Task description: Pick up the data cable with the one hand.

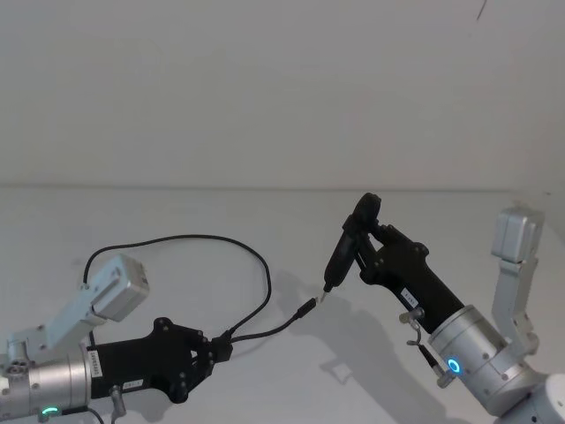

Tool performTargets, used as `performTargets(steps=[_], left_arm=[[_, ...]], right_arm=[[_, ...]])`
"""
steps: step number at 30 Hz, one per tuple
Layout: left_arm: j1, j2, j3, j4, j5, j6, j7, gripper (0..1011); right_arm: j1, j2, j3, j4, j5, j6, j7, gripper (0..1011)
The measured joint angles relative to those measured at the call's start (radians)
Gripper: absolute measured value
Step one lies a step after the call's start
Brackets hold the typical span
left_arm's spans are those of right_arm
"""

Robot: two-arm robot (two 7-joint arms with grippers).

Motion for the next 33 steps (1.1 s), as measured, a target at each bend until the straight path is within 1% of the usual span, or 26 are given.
performTargets(steps=[12,33], left_arm=[[0.000,0.000,0.000,0.000,0.000,0.000,0.000,39],[0.000,0.000,0.000,0.000,0.000,0.000,0.000,39]], right_arm=[[-0.003,0.017,-0.005,-0.016,0.024,0.012,0.015,279],[0.007,0.012,-0.030,-0.018,0.052,0.014,0.019,279]])
